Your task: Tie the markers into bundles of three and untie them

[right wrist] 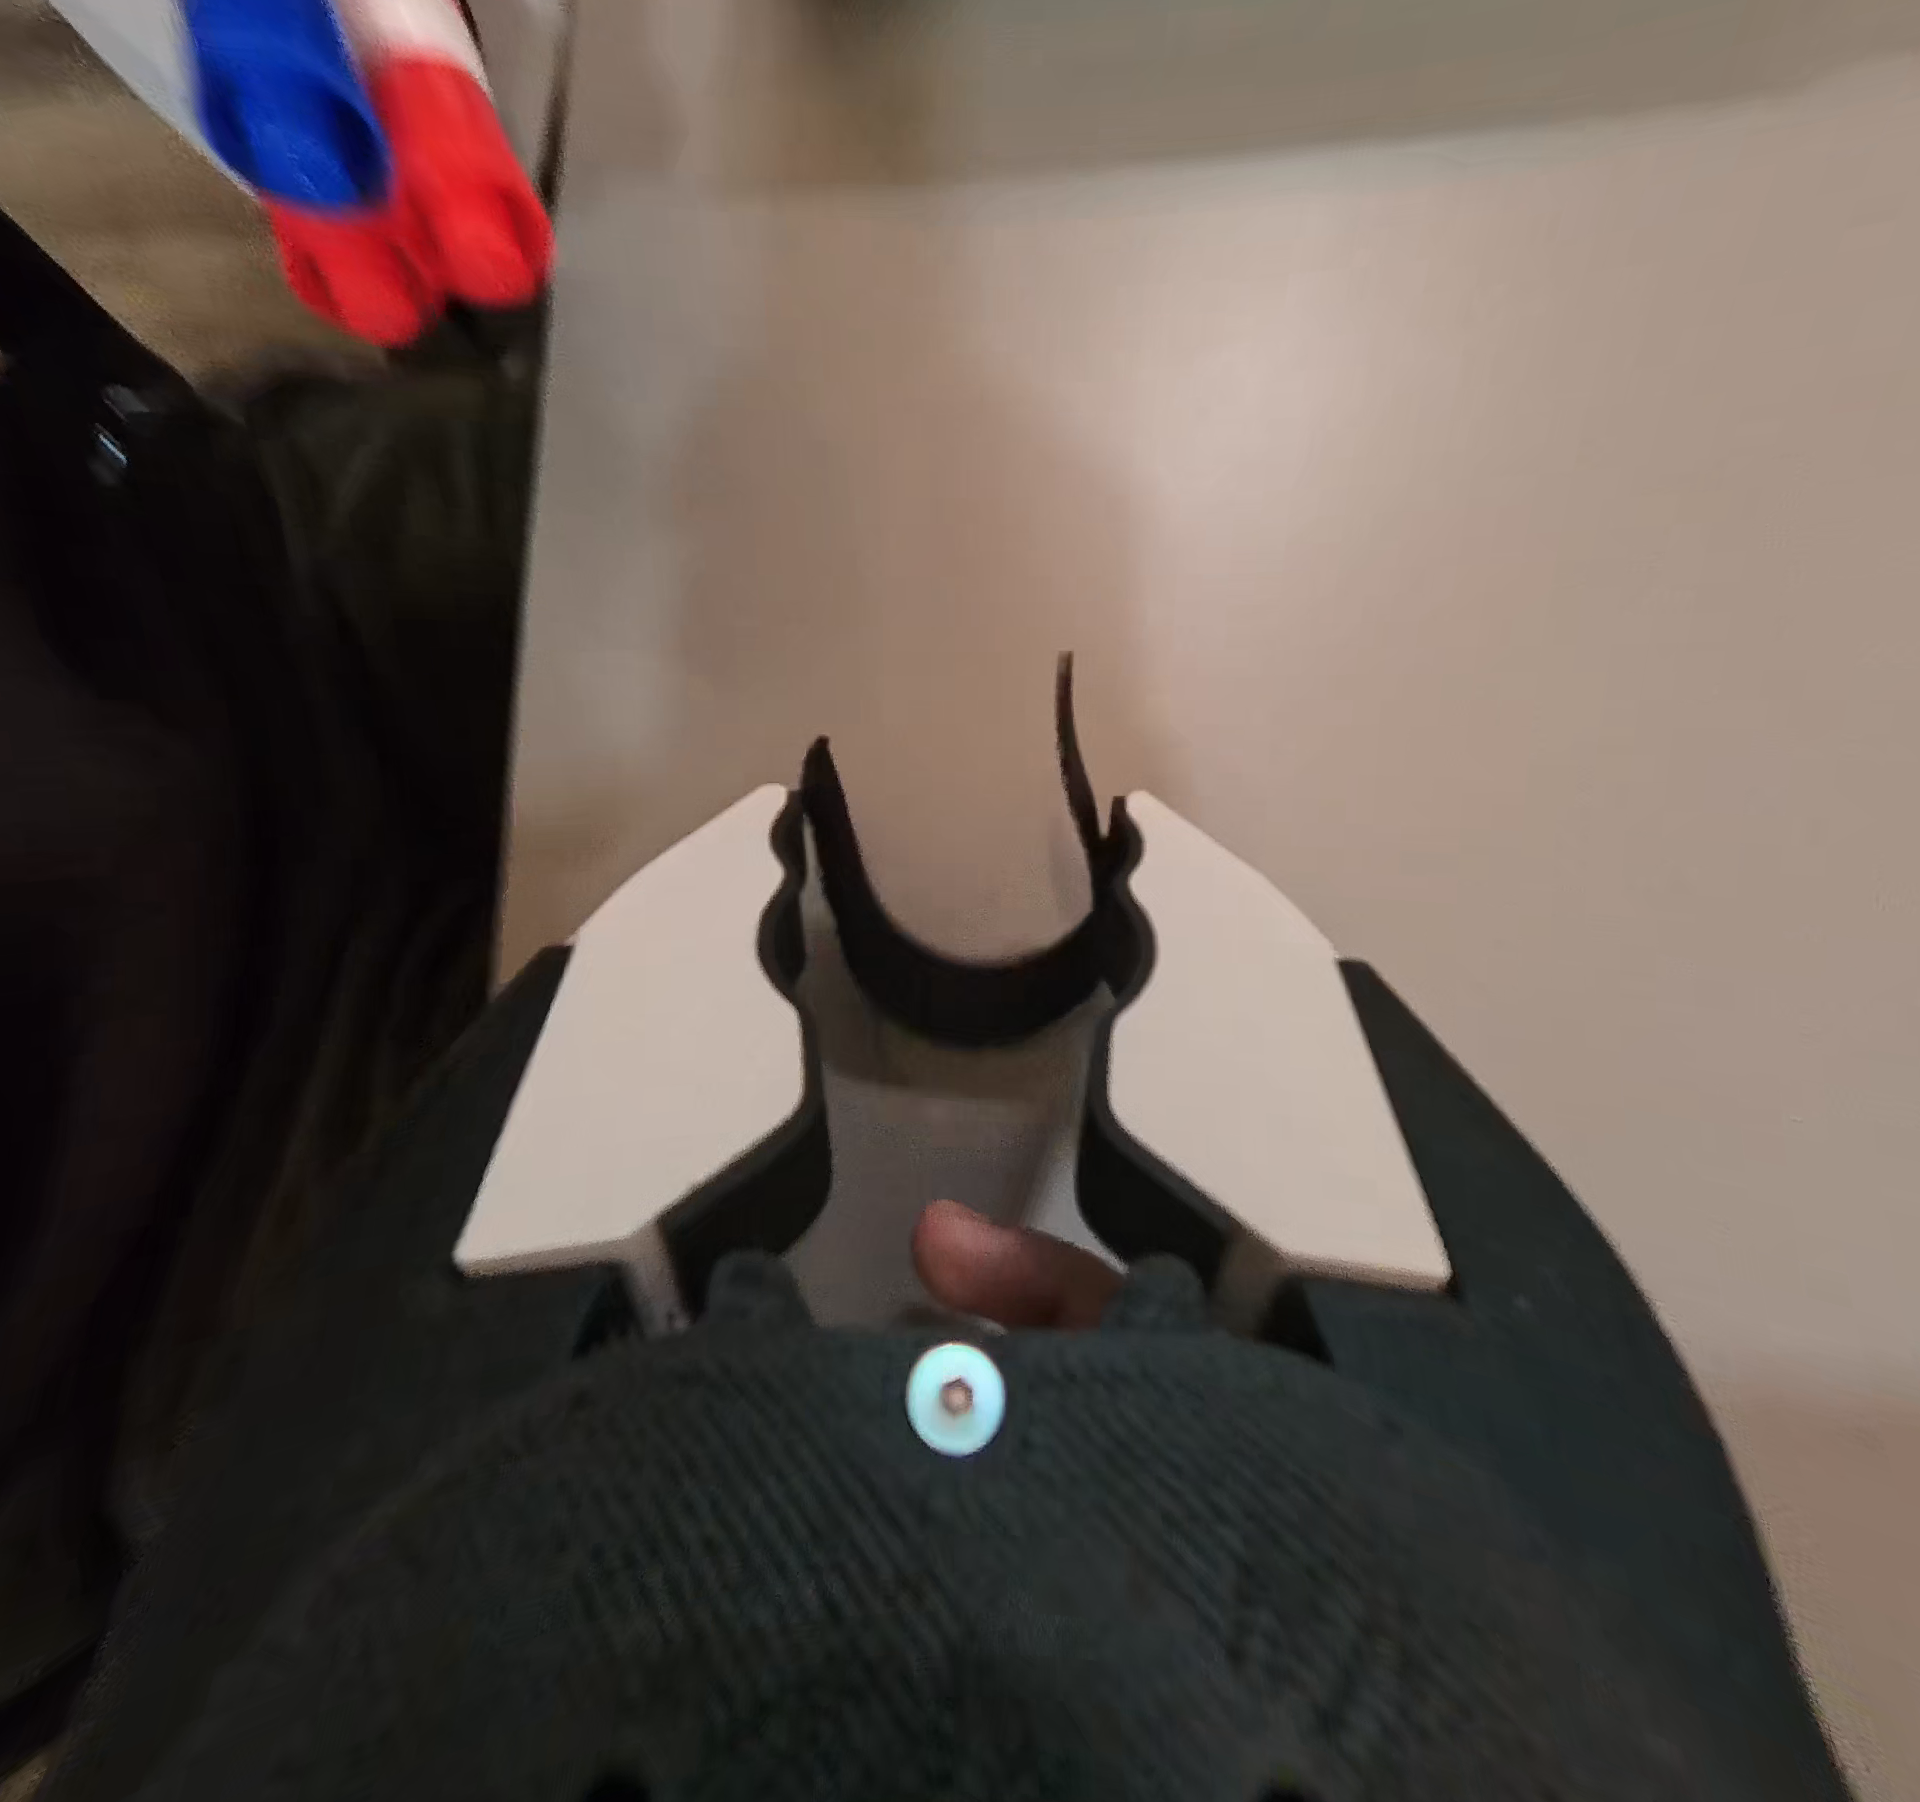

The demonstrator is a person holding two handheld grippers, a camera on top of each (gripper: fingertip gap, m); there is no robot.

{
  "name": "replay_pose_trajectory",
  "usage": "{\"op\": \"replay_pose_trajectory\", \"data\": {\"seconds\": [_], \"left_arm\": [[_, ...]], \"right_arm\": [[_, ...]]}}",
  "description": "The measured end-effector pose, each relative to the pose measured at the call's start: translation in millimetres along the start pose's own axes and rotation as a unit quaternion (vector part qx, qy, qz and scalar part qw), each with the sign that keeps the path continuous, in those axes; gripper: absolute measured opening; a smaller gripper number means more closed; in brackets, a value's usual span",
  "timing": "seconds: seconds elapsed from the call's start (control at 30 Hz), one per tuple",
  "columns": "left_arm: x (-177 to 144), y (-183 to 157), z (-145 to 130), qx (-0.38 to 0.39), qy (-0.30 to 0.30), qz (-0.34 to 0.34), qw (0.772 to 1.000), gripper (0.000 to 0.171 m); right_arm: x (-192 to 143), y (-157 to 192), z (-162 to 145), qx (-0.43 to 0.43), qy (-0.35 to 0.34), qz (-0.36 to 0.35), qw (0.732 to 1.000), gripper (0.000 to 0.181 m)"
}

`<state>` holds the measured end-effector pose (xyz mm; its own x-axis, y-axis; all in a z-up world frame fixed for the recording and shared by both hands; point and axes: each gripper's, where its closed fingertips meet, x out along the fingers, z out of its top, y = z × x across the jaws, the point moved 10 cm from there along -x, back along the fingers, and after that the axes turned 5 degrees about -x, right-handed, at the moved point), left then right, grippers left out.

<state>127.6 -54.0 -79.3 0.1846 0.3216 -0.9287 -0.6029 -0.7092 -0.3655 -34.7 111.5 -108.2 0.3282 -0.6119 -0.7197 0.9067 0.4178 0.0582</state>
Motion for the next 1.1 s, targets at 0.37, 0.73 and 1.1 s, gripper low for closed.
{"op": "replay_pose_trajectory", "data": {"seconds": [0.37,0.73,1.1], "left_arm": [[-3.9,1.7,-3.2,-0.008,-0.008,0.004,1.0,0.044],[-12.1,3.5,-10.7,-0.016,-0.022,0.009,1.0,0.044],[-14.9,1.6,-11.8,-0.014,-0.024,0.011,1.0,0.044]], "right_arm": [[18.0,15.4,13.5,0.058,-0.075,-0.06,0.994,0.045],[-1.7,0.5,37.2,-0.024,-0.009,-0.085,0.996,0.102],[58.3,-35.2,39.4,-0.083,0.169,-0.002,0.982,0.104]]}}
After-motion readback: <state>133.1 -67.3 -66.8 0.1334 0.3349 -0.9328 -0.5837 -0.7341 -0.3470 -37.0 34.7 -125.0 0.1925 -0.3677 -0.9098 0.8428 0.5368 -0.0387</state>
